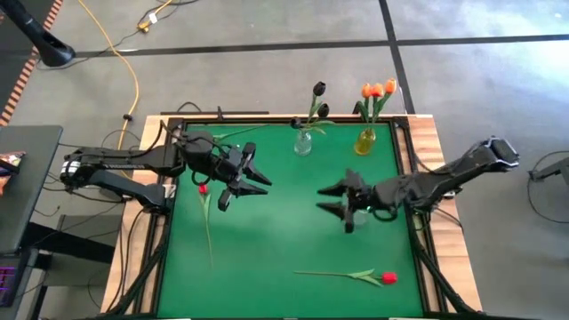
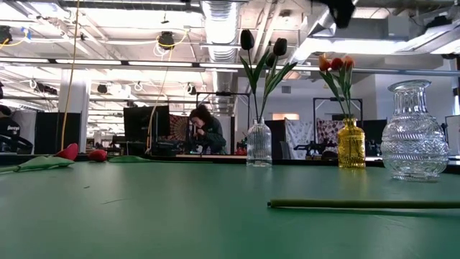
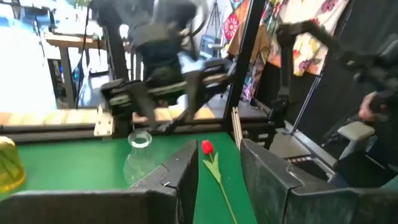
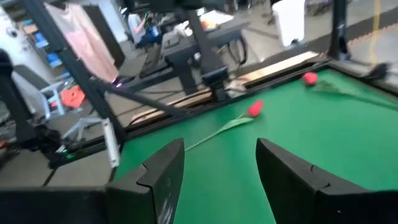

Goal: Sort flowers into vase by color
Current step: Put the bottom right red flower into the bottom transparent vase

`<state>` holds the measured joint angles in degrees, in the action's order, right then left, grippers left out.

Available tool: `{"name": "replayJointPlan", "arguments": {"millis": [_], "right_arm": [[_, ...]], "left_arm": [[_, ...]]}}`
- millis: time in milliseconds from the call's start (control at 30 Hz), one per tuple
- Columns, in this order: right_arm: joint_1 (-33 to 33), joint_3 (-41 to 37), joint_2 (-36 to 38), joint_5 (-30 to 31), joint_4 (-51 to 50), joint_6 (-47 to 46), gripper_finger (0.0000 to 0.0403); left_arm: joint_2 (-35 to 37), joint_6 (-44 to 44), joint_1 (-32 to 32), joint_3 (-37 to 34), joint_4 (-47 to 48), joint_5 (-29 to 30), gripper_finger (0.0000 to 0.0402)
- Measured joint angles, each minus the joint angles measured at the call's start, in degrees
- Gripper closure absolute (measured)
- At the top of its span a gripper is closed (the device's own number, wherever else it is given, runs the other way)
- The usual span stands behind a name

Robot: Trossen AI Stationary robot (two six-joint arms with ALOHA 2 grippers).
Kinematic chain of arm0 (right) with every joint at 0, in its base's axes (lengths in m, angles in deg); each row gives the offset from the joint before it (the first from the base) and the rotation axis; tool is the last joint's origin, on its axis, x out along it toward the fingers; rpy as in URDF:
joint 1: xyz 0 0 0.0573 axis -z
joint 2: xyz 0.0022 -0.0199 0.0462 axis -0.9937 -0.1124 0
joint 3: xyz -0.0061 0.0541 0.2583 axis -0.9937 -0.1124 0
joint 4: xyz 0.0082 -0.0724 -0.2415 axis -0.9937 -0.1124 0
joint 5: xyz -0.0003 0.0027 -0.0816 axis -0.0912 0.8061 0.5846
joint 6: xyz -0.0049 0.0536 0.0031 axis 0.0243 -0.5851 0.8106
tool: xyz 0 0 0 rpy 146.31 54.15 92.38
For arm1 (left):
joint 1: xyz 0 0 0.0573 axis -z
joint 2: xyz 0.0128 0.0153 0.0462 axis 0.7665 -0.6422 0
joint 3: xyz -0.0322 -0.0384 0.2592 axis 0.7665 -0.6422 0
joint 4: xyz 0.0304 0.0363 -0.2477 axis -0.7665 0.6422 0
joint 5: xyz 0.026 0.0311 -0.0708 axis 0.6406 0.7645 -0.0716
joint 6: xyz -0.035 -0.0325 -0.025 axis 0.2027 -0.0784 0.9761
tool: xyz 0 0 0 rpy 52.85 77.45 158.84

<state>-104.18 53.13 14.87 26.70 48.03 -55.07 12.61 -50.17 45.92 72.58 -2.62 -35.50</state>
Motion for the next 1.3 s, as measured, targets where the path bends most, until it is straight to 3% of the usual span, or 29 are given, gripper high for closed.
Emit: {"name": "replayJointPlan", "arguments": {"millis": [200, 400, 733, 900, 967, 1033, 1300], "right_arm": [[-4.2, 13.5, -11.3, -1.8, -9.8, -9.8, 0.0178], [-8.2, 23.6, -20.1, -6.6, -21.9, -30.6, 0.0178], [-14.6, 25.4, -30.9, -11.8, -23.6, -78.5, 0.0178], [-17.7, 25.4, -35.8, -23.8, -21.7, -91.3, 0.0178], [-17.8, 25.4, -37.0, -29.5, -21.9, -92.5, 0.0178], [-17.5, 25.4, -37.4, -33.2, -24.1, -88.1, 0.0178], [-14.9, 25.5, -35.3, -34.6, -36.2, -54.1, 0.0178]], "left_arm": [[0.0, 0.0, 0.0, 0.0, 5.7, 0.0, 0.0294], [0.0, -1.4, 0.0, 0.0, 10.9, -0.6, 0.0294], [0.0, -5.7, 0.0, 0.0, 13.9, 0.3, 0.0294], [0.0, -6.5, 0.0, 0.0, 14.1, 0.3, 0.0294], [0.0, -6.6, 0.0, 0.0, 14.1, 0.4, 0.0294], [0.0, -6.7, 0.0, 0.0, 14.2, 0.4, 0.0294], [-0.4, -6.6, 0.0, 0.0, 14.0, 6.3, 0.0294]]}}
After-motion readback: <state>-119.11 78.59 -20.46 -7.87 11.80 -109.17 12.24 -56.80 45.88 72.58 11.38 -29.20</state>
